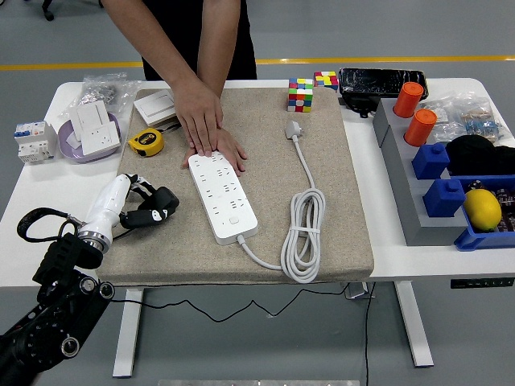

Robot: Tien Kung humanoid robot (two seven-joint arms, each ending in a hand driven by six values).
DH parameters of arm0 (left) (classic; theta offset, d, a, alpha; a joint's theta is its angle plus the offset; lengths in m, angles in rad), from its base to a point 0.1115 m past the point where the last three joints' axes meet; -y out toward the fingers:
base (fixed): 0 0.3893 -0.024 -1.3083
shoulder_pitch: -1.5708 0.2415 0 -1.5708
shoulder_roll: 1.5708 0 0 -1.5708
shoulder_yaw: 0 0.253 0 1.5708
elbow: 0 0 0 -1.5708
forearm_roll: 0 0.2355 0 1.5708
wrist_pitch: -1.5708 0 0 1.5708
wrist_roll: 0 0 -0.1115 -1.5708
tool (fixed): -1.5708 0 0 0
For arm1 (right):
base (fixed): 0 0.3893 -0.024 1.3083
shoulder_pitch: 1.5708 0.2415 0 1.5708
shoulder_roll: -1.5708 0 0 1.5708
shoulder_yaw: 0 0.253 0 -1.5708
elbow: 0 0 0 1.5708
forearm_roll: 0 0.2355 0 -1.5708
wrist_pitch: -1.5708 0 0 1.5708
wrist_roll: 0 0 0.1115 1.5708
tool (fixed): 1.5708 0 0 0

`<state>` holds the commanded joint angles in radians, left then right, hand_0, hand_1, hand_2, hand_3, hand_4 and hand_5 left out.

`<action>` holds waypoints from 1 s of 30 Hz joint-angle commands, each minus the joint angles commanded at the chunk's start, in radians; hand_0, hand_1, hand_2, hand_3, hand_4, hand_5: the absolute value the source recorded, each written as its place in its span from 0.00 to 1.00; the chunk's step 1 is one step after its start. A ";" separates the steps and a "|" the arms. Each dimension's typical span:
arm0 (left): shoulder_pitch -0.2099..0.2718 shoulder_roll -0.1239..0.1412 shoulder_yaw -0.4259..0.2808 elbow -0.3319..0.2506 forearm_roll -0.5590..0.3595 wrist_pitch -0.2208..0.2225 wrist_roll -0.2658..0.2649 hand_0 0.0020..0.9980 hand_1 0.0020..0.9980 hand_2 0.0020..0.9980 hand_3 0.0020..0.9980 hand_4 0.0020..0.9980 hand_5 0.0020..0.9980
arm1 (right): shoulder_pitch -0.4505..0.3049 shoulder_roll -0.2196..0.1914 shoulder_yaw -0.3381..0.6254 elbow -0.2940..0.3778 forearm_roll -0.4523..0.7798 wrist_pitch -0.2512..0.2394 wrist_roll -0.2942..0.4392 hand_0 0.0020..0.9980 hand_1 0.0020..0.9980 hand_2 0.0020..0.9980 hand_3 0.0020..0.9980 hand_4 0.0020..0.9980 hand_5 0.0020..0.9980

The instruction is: Pick up the plug,place it near the board,insert it into the board,press the button

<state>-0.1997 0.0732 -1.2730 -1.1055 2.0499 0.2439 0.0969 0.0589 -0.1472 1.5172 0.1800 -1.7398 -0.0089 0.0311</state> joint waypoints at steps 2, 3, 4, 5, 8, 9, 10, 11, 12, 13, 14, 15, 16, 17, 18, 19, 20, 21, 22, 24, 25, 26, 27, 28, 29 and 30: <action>-0.001 0.001 0.001 0.002 0.001 0.004 -0.002 0.68 0.53 0.39 0.38 0.54 0.05 | 0.000 0.000 0.001 0.000 -0.001 0.000 0.000 0.98 0.93 0.87 0.90 1.00 1.00; -0.001 0.001 0.001 0.003 0.001 0.005 -0.003 0.68 0.53 0.39 0.38 0.54 0.05 | -0.001 0.000 0.001 0.000 -0.001 0.000 0.000 0.98 0.93 0.87 0.90 1.00 1.00; -0.002 0.002 0.001 0.004 0.002 0.006 -0.004 0.68 0.53 0.39 0.38 0.54 0.05 | -0.001 0.000 0.000 0.000 0.000 0.000 0.000 0.98 0.93 0.87 0.90 1.00 1.00; -0.002 0.003 0.002 0.005 0.001 0.006 -0.005 0.68 0.53 0.39 0.38 0.54 0.05 | -0.001 0.000 0.000 0.000 0.001 0.000 0.000 0.98 0.93 0.87 0.90 1.00 1.00; -0.006 0.006 0.003 0.007 0.004 0.010 -0.009 0.57 0.49 0.37 0.37 0.42 0.00 | 0.000 0.000 0.002 0.000 0.001 0.001 0.000 0.98 0.93 0.87 0.90 1.00 1.00; -0.007 0.007 0.003 0.008 0.003 0.011 -0.011 0.57 0.49 0.37 0.37 0.42 0.00 | 0.000 0.000 0.001 0.000 0.003 0.001 0.001 0.98 0.93 0.87 0.90 1.00 1.00; -0.009 0.008 0.004 0.009 0.004 0.012 -0.011 0.57 0.49 0.37 0.37 0.42 0.00 | 0.000 0.000 0.002 0.000 0.003 0.000 0.001 0.98 0.93 0.87 0.90 1.00 1.00; -0.011 0.009 0.005 0.009 0.007 0.014 -0.011 0.57 0.49 0.37 0.37 0.42 0.00 | 0.001 0.000 0.002 0.000 0.003 0.000 0.001 0.98 0.93 0.87 0.90 1.00 1.00; -0.013 0.011 0.007 0.010 0.011 0.016 -0.011 0.57 0.49 0.37 0.37 0.42 0.00 | 0.001 0.000 0.002 0.000 0.005 0.000 0.001 0.98 0.93 0.87 0.90 1.00 1.00; -0.015 0.012 0.008 0.010 0.013 0.016 -0.011 0.50 0.44 0.35 0.35 0.29 0.00 | 0.001 0.000 0.002 0.000 0.005 0.000 0.001 0.98 0.93 0.87 0.89 1.00 1.00; -0.016 0.013 0.009 0.011 0.015 0.017 -0.010 0.50 0.44 0.35 0.35 0.29 0.00 | 0.002 0.000 0.003 0.000 0.006 0.000 0.001 0.98 0.93 0.87 0.89 1.00 1.00; -0.017 0.014 0.009 0.011 0.021 0.019 -0.010 0.50 0.44 0.35 0.35 0.29 0.00 | 0.001 0.000 0.004 0.000 0.006 0.000 0.001 0.98 0.93 0.87 0.89 1.00 1.00; -0.019 0.015 0.011 0.012 0.024 0.025 -0.011 0.50 0.44 0.35 0.35 0.29 0.00 | 0.002 -0.001 0.005 0.000 0.005 0.000 0.001 0.98 0.93 0.87 0.89 1.00 1.00; -0.020 0.016 0.012 0.013 0.026 0.029 -0.012 0.50 0.44 0.35 0.35 0.29 0.00 | 0.002 0.000 0.006 0.000 0.005 0.000 0.001 0.98 0.93 0.87 0.89 1.00 1.00; -0.022 0.017 0.014 0.013 0.030 0.031 -0.011 0.50 0.44 0.35 0.35 0.29 0.00 | 0.002 0.000 0.008 0.000 0.004 -0.001 0.001 0.98 0.93 0.87 0.89 1.00 1.00; -0.023 0.019 0.015 0.014 0.035 0.031 -0.010 0.41 0.36 0.28 0.31 0.22 0.00 | 0.001 0.000 0.009 0.000 0.004 -0.001 0.001 0.98 0.93 0.87 0.89 1.00 1.00; -0.026 0.022 0.018 0.015 0.037 0.030 -0.009 0.41 0.36 0.28 0.31 0.22 0.00 | 0.001 0.000 0.010 0.000 0.003 -0.001 0.001 0.98 0.93 0.87 0.89 1.00 1.00; -0.027 0.024 0.020 0.015 0.038 0.029 -0.008 0.41 0.36 0.28 0.31 0.22 0.00 | 0.001 0.000 0.011 0.000 0.003 -0.001 0.001 0.98 0.93 0.87 0.89 1.00 1.00; -0.029 0.027 0.024 0.015 0.039 0.027 -0.008 0.41 0.36 0.28 0.31 0.22 0.00 | 0.002 0.000 0.012 0.000 0.003 -0.001 0.000 0.98 0.93 0.87 0.89 1.00 1.00; -0.034 0.036 0.035 0.012 0.037 0.026 -0.008 0.41 0.36 0.28 0.31 0.22 0.00 | 0.002 0.001 0.012 0.000 0.004 -0.001 0.001 0.98 0.93 0.87 0.89 1.00 1.00; -0.036 0.039 0.040 0.009 0.037 0.026 -0.008 0.39 0.32 0.26 0.27 0.19 0.00 | 0.002 0.001 0.010 0.000 0.005 -0.001 0.001 0.98 0.93 0.87 0.89 1.00 1.00; -0.038 0.043 0.044 0.006 0.035 0.026 -0.008 0.39 0.32 0.26 0.27 0.19 0.00 | 0.003 0.001 0.010 0.000 0.006 -0.001 0.001 0.98 0.93 0.87 0.89 1.00 1.00; -0.042 0.049 0.051 0.001 0.033 0.026 -0.007 0.39 0.32 0.26 0.27 0.19 0.00 | 0.004 0.001 0.011 0.000 0.006 -0.001 0.001 0.98 0.93 0.87 0.89 1.00 1.00; -0.044 0.053 0.057 -0.004 0.028 0.025 -0.007 0.39 0.32 0.26 0.27 0.19 0.00 | 0.004 0.001 0.010 0.000 0.006 -0.001 0.001 0.98 0.93 0.87 0.89 1.00 1.00; -0.048 0.057 0.062 -0.009 0.024 0.023 -0.007 0.39 0.32 0.26 0.27 0.19 0.00 | 0.005 0.001 0.009 0.000 0.008 -0.001 0.002 0.98 0.93 0.87 0.89 1.00 1.00; -0.052 0.063 0.071 -0.016 0.020 0.021 -0.007 0.39 0.32 0.26 0.27 0.19 0.00 | 0.005 0.001 0.010 0.000 0.007 -0.002 0.001 0.98 0.93 0.87 0.89 1.00 1.00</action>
<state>-0.2520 0.1362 -1.2023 -1.1213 2.0697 0.2651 0.0900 0.0640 -0.1464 1.5269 0.1800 -1.7326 -0.0104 0.0324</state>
